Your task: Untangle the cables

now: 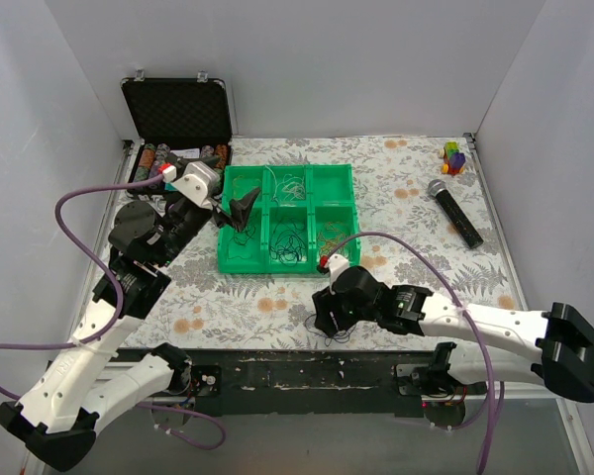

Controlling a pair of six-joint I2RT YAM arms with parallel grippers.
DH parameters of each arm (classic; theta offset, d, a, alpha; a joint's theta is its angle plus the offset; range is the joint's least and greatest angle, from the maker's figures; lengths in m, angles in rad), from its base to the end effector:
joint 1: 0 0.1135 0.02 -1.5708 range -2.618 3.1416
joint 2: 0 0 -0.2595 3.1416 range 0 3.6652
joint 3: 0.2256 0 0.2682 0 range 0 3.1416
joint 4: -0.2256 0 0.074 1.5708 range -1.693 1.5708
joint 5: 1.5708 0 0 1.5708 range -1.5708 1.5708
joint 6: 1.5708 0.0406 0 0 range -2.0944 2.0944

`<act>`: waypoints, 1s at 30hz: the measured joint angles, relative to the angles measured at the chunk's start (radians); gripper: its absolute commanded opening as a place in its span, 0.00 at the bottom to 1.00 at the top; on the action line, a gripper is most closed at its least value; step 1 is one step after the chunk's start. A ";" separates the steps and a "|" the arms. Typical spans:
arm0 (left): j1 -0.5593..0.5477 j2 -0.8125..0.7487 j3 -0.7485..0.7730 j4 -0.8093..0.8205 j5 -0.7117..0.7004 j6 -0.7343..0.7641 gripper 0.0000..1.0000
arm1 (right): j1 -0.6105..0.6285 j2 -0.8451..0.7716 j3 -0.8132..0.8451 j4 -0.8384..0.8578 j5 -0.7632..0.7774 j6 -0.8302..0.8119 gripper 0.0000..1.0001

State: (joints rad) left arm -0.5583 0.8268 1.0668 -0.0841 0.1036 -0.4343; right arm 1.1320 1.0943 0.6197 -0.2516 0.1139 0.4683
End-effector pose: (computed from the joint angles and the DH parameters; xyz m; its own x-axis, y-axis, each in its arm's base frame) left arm 0.1648 -0.1079 0.4426 -0.1387 -0.4068 -0.9029 0.6120 0.6816 -0.4011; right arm 0.1089 0.2211 0.2021 -0.6414 -0.3111 -0.7013 -0.6430 0.7166 0.2701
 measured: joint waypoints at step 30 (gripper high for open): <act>0.000 0.003 0.000 -0.036 0.017 0.008 0.98 | 0.015 -0.030 0.416 -0.039 0.211 -0.148 0.01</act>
State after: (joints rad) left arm -0.5583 0.8303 1.0668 -0.1204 0.1207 -0.4263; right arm 1.1469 1.0645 1.0355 -0.2901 0.3248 0.3206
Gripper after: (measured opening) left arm 0.982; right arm 0.029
